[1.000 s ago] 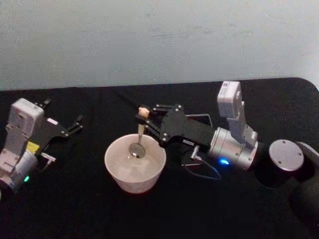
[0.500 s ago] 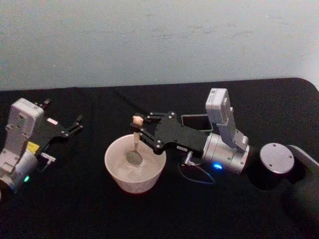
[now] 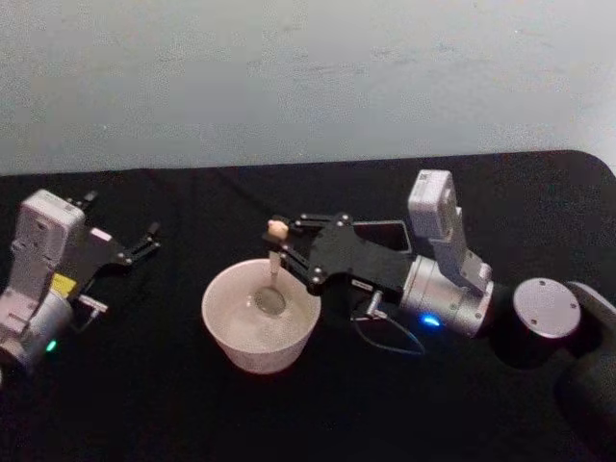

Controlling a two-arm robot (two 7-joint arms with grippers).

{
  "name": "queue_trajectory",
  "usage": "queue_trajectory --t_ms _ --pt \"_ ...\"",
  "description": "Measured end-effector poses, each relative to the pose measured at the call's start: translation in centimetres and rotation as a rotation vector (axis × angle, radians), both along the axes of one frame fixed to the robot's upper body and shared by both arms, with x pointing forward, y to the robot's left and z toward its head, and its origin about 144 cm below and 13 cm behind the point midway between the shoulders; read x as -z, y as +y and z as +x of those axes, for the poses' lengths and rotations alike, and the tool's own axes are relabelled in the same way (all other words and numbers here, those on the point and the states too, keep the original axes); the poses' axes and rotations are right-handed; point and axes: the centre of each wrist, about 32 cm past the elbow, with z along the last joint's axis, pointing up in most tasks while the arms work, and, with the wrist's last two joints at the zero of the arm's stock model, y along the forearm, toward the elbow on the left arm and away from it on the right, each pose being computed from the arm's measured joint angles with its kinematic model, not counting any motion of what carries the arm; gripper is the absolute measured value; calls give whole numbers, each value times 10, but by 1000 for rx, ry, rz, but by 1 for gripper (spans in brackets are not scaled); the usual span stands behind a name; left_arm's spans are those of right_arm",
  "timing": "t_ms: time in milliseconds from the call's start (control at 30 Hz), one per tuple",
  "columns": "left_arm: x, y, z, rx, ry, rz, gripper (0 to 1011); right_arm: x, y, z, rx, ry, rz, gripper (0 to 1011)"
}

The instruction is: Pick up the stirring spoon with one hand, stir inside the cup, then place it back in its original position.

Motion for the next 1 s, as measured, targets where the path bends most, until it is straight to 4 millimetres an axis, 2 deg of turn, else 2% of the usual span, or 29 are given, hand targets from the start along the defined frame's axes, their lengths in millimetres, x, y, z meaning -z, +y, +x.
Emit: queue_trajectory --t_ms 467,733,1000 --pt "0 0 0 0 0 0 1001 -4 -19 -27 -28 16 4 214" --pt "0 0 0 0 0 0 1001 -2 -10 -35 -84 30 5 214" --pt "0 0 0 0 0 0 1001 0 5 -28 -80 34 13 214"
